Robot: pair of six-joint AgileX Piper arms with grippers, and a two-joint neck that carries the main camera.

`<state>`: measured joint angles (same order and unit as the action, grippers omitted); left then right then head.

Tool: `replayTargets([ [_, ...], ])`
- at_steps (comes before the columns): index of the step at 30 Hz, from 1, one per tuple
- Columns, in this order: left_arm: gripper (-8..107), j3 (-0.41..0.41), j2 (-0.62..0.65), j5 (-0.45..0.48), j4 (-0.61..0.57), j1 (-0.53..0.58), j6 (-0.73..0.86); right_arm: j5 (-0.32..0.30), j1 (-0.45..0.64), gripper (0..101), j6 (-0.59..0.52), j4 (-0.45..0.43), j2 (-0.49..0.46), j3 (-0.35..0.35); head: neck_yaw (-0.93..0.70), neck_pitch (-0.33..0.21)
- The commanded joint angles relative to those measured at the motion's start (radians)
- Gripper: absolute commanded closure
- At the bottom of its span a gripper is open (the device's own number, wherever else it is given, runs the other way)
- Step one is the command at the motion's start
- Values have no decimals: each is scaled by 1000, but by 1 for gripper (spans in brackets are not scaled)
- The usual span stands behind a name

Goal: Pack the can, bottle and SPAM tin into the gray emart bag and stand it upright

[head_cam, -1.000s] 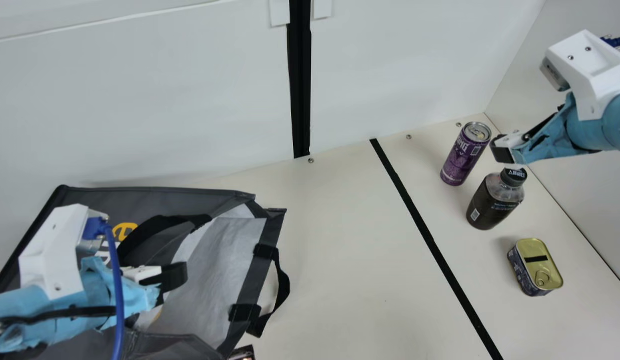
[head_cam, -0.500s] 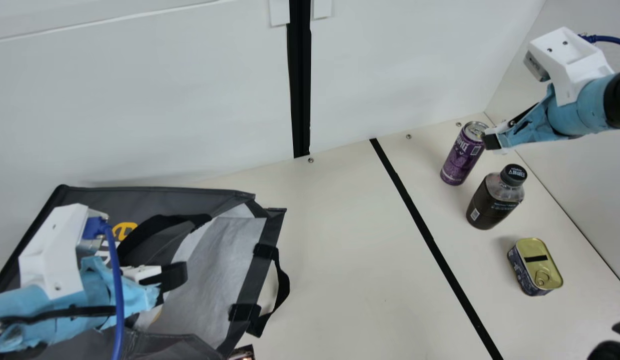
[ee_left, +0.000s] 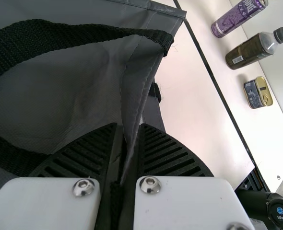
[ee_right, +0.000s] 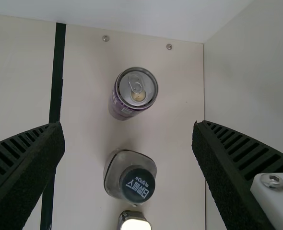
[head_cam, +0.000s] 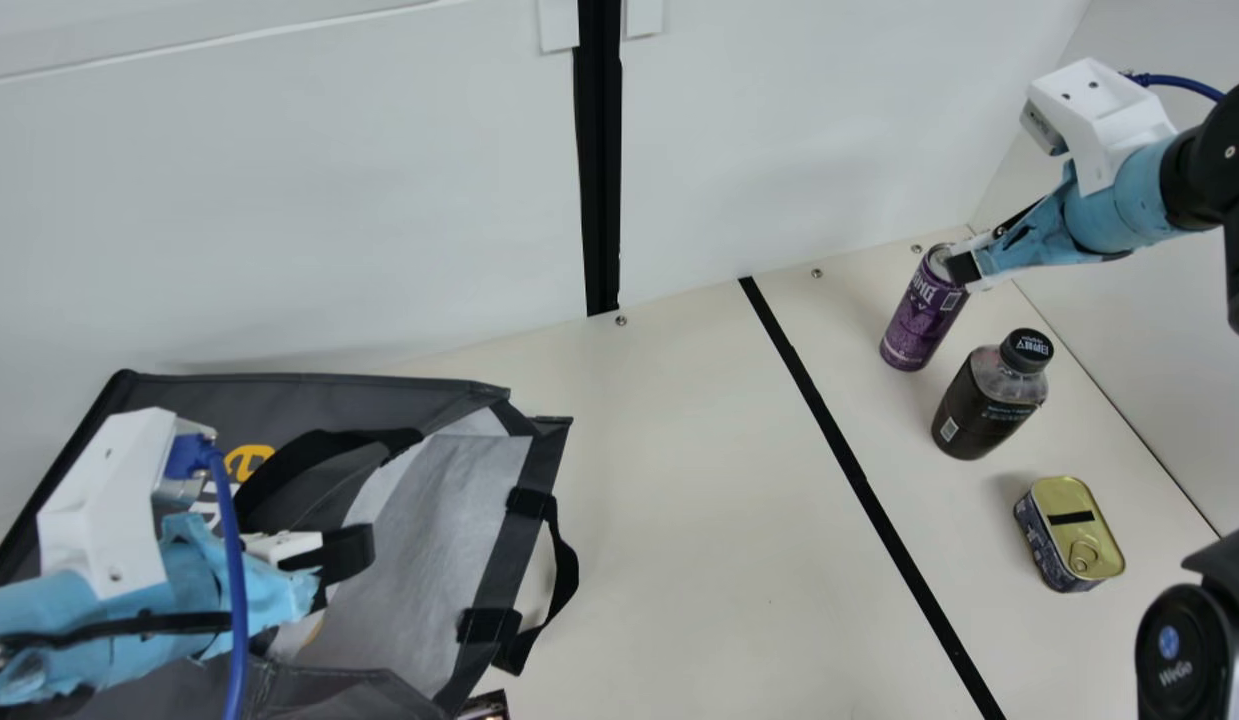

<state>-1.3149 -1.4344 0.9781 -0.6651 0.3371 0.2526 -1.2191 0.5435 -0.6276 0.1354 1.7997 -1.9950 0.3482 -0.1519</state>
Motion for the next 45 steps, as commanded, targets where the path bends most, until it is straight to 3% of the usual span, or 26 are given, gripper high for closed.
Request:
replayTargets([
  [1,107,0,0,0,0,0,0,-1,-1,6,0,-1,20,-11,1,-23],
  [29,107,0,0,0,0,0,0,-1,-9,6,25,11,309,-193,1,-23],
  [43,107,0,0,0,0,0,0,-1,-17,6,29,10,421,-242,1,-23],
  [45,107,0,0,0,0,0,0,-1,-18,20,29,13,430,-242,1,-23],
])
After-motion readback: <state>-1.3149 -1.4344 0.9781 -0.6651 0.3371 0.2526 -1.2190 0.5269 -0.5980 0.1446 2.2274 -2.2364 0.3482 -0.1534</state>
